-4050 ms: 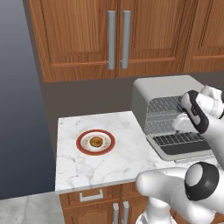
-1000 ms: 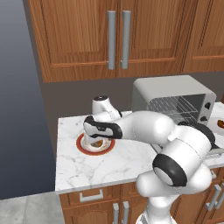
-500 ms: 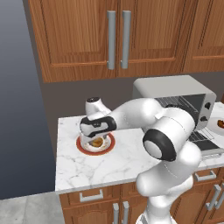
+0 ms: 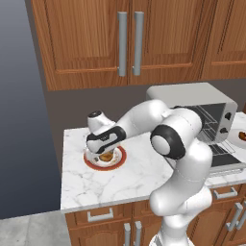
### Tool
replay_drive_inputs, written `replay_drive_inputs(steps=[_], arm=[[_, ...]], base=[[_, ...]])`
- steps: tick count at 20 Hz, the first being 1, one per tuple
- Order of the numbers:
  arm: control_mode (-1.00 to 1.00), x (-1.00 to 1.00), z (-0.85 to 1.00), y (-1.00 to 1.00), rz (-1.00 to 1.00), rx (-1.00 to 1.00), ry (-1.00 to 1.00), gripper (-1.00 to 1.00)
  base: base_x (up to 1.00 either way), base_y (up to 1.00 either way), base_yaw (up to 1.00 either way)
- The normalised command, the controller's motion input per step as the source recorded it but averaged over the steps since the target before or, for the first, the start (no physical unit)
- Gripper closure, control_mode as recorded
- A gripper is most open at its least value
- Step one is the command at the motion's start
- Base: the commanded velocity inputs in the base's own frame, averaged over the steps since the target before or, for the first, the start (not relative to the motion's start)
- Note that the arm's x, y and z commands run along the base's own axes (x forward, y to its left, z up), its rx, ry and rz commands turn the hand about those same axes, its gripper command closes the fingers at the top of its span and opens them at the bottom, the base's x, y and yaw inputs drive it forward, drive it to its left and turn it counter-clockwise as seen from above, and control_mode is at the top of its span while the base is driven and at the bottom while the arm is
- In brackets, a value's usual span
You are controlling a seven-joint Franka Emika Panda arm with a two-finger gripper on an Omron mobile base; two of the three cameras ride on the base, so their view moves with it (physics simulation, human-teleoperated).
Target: Open the toaster oven door. Place the bread on the bottom rack in the toaster oven and place the chicken drumstick on the top rack.
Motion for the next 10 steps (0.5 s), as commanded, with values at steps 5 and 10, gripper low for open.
replay_drive_inputs(steps=[5,10], arm=[[-1.00,0.21,-0.28,0.02,0.00,-0.03,0.00,-1.00],[-1.00,0.21,-0.25,0.00,0.00,-0.02,0.00,-1.00]], base=[[0.00,0.00,0.00],[0.00,0.00,0.00]])
